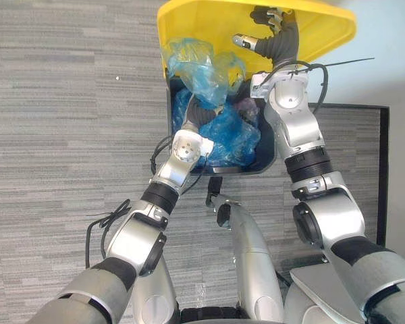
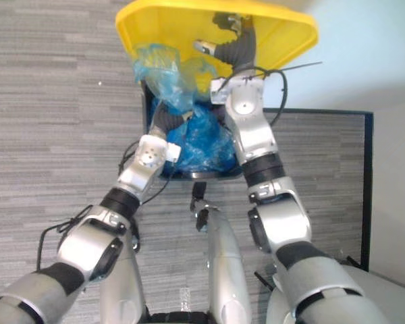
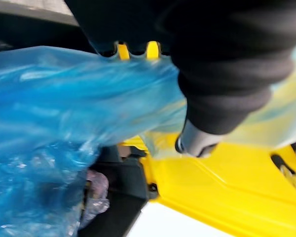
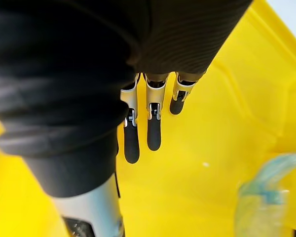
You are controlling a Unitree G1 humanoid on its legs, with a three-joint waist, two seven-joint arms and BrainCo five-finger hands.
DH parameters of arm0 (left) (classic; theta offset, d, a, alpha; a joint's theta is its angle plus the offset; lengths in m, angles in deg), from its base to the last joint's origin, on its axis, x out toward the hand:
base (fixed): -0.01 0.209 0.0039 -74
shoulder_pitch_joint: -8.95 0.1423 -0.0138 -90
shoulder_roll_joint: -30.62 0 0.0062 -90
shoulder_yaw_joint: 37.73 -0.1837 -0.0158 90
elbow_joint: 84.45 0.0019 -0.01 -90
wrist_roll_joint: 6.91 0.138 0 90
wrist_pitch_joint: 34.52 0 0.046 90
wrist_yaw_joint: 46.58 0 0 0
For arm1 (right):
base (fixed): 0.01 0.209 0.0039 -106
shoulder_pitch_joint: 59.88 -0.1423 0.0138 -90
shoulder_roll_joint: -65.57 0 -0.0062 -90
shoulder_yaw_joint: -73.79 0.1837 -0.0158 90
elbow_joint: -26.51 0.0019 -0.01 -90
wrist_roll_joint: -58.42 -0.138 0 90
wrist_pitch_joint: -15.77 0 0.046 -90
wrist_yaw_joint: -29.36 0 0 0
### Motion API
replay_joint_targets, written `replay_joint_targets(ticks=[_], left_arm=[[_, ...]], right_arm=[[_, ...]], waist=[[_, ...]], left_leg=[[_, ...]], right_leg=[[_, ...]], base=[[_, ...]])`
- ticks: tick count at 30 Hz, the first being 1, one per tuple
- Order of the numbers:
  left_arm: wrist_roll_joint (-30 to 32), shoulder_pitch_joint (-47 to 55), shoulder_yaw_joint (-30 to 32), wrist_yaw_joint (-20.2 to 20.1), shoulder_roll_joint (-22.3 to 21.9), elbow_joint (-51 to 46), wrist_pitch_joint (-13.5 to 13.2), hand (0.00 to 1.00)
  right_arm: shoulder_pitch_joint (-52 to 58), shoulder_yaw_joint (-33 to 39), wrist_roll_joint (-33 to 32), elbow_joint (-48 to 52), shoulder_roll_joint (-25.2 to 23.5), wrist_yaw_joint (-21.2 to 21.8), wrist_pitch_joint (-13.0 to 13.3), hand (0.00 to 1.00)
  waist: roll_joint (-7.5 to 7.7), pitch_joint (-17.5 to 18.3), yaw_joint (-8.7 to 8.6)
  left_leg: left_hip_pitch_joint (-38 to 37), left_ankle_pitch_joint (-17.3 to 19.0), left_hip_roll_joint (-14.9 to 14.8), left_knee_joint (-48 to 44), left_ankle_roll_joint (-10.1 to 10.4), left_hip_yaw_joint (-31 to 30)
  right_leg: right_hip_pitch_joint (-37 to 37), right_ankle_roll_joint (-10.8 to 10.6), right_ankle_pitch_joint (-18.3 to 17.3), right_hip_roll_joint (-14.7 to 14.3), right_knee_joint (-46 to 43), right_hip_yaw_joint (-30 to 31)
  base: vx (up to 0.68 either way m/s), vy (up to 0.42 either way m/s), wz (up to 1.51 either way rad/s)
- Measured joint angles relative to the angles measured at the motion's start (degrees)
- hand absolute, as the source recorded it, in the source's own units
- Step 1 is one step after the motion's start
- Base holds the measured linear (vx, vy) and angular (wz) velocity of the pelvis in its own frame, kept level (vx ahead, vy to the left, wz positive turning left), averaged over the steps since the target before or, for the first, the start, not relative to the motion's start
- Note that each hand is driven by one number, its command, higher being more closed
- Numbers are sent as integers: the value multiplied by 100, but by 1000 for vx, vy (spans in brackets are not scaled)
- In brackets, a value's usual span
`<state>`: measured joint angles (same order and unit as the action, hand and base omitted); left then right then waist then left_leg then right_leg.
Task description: Gather rubbish on tea table into small bin, then transfer packed bag to large trash can.
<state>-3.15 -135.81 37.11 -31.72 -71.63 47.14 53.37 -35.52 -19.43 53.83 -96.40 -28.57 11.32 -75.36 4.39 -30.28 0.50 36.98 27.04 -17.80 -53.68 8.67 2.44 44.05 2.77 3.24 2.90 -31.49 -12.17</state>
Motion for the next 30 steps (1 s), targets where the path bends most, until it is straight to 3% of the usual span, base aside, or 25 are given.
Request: replay_joint_targets(ticks=[4, 16, 20, 24, 30], left_arm=[[310, 221, -175, 17, 26, -316, 3, 0], [1196, 1346, -438, 68, 158, -1490, 38, 0], [1120, 2263, -298, 60, 276, -2036, 0, 0], [453, 3380, 143, -179, 275, -2079, -36, 0], [67, 4642, 1058, -391, 284, -1328, -12, 0]], right_arm=[[408, -6, 14, 40, -7, 2, 5, 0], [1734, -31, 481, 113, -11, 183, -3, 0], [2432, -28, 696, 358, -14, 268, -46, 0], [3122, 12, 842, 369, -58, 430, -141, 0], [3945, 112, 1135, 369, -241, 563, -220, 0]], waist=[[-204, 222, 40], [-369, 356, 277], [-388, 455, 325], [-390, 475, 386], [-395, 489, 582]], left_leg=[[-40, -29, 62, 94, 15, 9], [-743, -148, 163, 451, 32, 14], [-958, -173, 190, 559, 49, 23], [-1320, -181, 238, 679, 47, 57], [-1828, -192, 349, 846, -40, 208]], right_leg=[[-42, -22, 5, 26, 74, 4], [-672, -65, -107, 109, 125, -34], [-831, -63, -160, 140, 98, -48], [-1098, -91, -252, 184, 33, -34], [-1422, -168, -340, 295, 4, 30]], base=[[-24, -10, 4], [-22, -27, 7], [-13, -19, 4], [-5, -8, 4], [-40, -4, -2]])
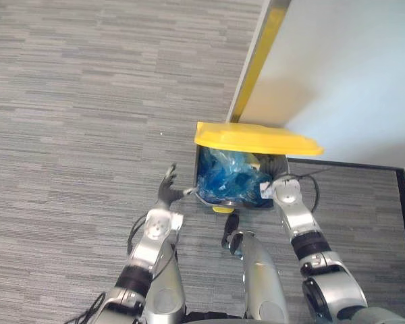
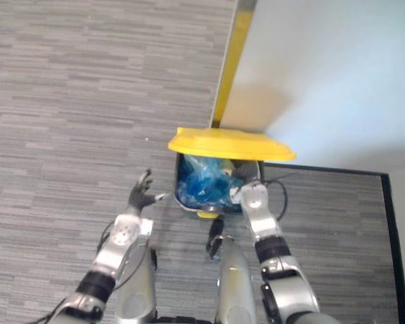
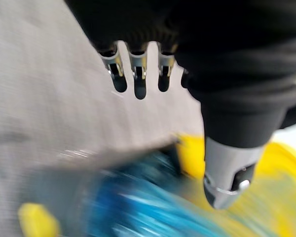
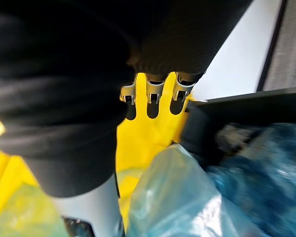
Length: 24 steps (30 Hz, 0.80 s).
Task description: Gather rubbish on tea table into small bin, then transfer packed bag to large trash can.
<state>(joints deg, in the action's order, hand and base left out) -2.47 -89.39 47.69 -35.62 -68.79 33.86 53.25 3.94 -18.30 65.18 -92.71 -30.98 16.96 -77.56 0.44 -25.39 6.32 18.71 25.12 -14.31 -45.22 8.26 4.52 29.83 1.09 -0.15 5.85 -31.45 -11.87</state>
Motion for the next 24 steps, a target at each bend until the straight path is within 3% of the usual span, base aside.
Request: replay_joint_targets(ticks=[6, 7, 9, 10, 11, 12, 13, 14, 15, 16, 17, 18, 21, 24], left_arm=[[2, 459, 355, -112, -112, 1180, 39, 0], [4, 514, 381, -124, -143, 1458, 58, 0], [11, 623, 559, -122, -211, 1638, 85, 0], [13, 680, 788, -115, -239, 1700, 141, 0], [13, 697, 827, -109, -227, 1717, 154, 0], [14, 707, 987, -112, -250, 1786, 202, 0], [11, 749, 1041, -105, -347, 1864, 209, 0], [9, 870, 1114, -115, -525, 1924, 179, 0], [10, 913, 1157, -120, -582, 1947, 204, 0], [5, 898, 1196, -117, -561, 1967, 197, 0], [1, 826, 1251, -116, -645, 2119, 206, 0], [-3, 798, 1265, -108, -697, 2224, 205, 0], [-3, 791, 1255, -111, -757, 2487, 202, 0], [-8, 807, 1261, -112, -726, 2645, 201, 0]], right_arm=[[876, 19, 169, 8, -439, 111, 3, 0], [1249, 18, 224, 7, -605, 136, 5, 0], [1571, 21, 227, -66, -846, 166, 38, 0], [1952, 91, 227, -174, -1047, 185, 105, 0], [2112, 130, 227, -228, -1120, 194, 132, 0], [2372, 195, 229, -446, -1179, 223, 184, 0], [2420, 204, 232, -609, -1174, 236, 184, 0], [2579, 367, 233, -779, -1150, 229, 202, 0], [2904, 548, 224, -945, -1239, 216, 237, 0], [2987, 632, 224, -1105, -1292, 217, 247, 0], [2980, 740, 216, -1606, -1210, 223, 217, 0], [2975, 876, 181, -1882, -1157, 227, 214, 0], [2919, 1112, 165, -2370, -1068, 228, 217, 0], [2835, 1297, 42, -2618, -959, 234, 219, 0]], waist=[[66, 289, -37], [151, 428, -71], [333, 546, -143], [448, 688, -181], [506, 762, -193], [488, 917, -255], [331, 1020, -215], [216, 1215, -169], [381, 1338, -326], [493, 1416, -317], [410, 1459, -307], [355, 1569, -312], [308, 1753, -331], [232, 1799, -334]], left_leg=[[-415, -108, 48, 287, -11, 129], [-539, -374, 4, 716, -56, 213], [-743, -688, -1, 1170, 45, 420], [-883, -720, -3, 1289, 56, 436], [-888, -711, 18, 1292, 72, 457], [-872, -728, -7, 1427, 103, 436], [-883, -811, -122, 1630, 28, 403], [-984, -1002, -284, 2115, -78, 586], [-1132, -1175, -43, 2368, 2, 680], [-1156, -1220, 51, 2457, 23, 724], [-1169, -1334, 24, 2603, 53, 750], [-1206, -1484, 34, 2829, -18, 786], [-1478, -1883, 162, 3577, -52, 857], [-1609, -2041, 255, 3878, -65, 893]], right_leg=[[-362, -170, 113, 17, 315, 60], [-523, -414, 201, 5, 763, 7], [-328, -156, -301, 163, -584, 59], [-602, -228, -935, 224, -1345, 145], [-674, -274, -1063, 222, -1200, 171], [-1050, -225, -1292, -38, -318, 116], [-1177, -341, -1047, -281, 214, 98], [-1070, -133, -1217, -266, -493, -23], [-1465, -380, -1524, -74, -555, 155], [-1631, -381, -1751, -83, -115, 261], [-1726, -178, -1653, -167, 273, 257], [-1722, -159, -1481, -233, 523, 297], [-1833, -191, -1213, -274, 1012, 312], [-2031, -267, -959, -264, 1427, 331]], base=[[-34, 30, -6], [-54, -5, -17], [-26, -55, -15], [16, -55, -7], [8, -93, -11], [0, -64, -29], [8, -68, -72], [42, -10, -59], [65, -41, -41], [68, -44, -11], [44, -36, -34], [32, -1, -33], [40, 30, -1], [39, 88, 2]])
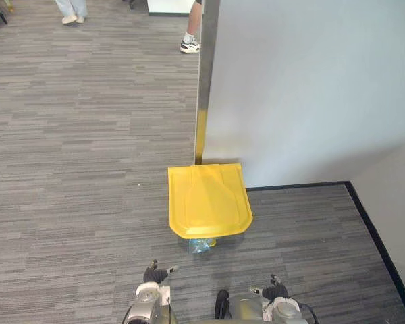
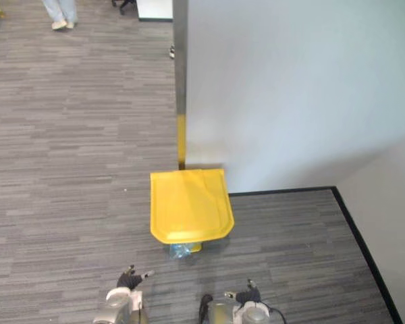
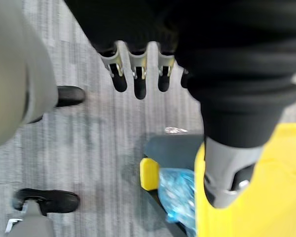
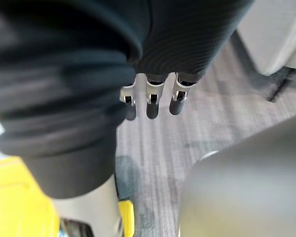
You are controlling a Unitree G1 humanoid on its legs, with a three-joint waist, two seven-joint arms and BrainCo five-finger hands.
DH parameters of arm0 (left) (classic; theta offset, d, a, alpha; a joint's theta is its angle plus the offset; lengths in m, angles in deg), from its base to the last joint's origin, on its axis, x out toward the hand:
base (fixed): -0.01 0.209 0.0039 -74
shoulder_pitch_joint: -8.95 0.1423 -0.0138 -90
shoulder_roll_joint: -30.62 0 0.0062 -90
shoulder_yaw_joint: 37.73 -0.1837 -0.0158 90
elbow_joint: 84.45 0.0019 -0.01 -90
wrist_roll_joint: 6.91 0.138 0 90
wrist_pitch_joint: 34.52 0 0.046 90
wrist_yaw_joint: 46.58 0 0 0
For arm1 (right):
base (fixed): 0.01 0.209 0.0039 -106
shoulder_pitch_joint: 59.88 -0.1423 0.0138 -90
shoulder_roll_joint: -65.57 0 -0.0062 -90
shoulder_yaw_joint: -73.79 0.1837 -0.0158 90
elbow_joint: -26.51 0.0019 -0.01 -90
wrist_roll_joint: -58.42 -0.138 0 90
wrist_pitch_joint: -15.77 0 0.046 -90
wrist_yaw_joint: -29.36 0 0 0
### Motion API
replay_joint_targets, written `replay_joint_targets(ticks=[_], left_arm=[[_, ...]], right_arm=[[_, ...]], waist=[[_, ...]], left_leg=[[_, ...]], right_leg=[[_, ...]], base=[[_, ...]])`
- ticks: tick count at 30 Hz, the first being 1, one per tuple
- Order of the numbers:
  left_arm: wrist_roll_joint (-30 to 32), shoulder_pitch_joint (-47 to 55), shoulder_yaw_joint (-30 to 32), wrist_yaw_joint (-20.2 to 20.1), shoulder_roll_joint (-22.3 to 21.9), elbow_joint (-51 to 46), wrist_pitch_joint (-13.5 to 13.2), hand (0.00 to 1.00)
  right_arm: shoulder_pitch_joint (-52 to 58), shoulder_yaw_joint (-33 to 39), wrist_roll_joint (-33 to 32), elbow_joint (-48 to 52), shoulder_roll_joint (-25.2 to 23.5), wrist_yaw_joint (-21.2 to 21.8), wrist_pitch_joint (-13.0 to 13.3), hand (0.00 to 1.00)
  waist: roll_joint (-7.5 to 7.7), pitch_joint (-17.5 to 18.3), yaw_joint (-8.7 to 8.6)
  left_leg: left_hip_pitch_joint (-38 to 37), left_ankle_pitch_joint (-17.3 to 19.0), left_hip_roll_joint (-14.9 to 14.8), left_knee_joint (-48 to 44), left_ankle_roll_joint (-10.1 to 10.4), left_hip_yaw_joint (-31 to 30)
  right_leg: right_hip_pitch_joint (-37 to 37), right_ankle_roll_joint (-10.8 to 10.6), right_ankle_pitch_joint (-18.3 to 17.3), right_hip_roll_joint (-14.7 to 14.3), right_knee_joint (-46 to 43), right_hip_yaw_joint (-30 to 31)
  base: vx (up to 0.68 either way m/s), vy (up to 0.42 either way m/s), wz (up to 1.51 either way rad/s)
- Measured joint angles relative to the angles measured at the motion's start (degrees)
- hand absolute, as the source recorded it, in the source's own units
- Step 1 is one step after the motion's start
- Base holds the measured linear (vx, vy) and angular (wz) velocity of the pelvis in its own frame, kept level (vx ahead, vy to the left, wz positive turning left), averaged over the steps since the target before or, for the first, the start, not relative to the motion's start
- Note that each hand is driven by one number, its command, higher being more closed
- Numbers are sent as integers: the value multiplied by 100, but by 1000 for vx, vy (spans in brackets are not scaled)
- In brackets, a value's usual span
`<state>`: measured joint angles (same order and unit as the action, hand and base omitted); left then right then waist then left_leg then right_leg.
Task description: Gather rubbish on tea table into small bin, then transfer packed bag to large trash can.
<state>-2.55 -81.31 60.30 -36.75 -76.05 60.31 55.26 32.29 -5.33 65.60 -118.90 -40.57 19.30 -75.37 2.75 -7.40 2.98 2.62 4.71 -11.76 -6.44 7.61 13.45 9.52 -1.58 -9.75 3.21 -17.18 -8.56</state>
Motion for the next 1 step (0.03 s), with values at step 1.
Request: replay_joint_targets(ticks=[1], left_arm=[[1, 6, 1, 1, 5, 34, 0, 0]], right_arm=[[-10, 23, -74, -42, 10, 0, 2, 0]], waist=[[-8, -2, 5]], left_leg=[[-46, -16, 40, 46, -4, 15]], right_leg=[[-69, -34, 51, 22, 100, 24]], base=[[25, 92, -1]])
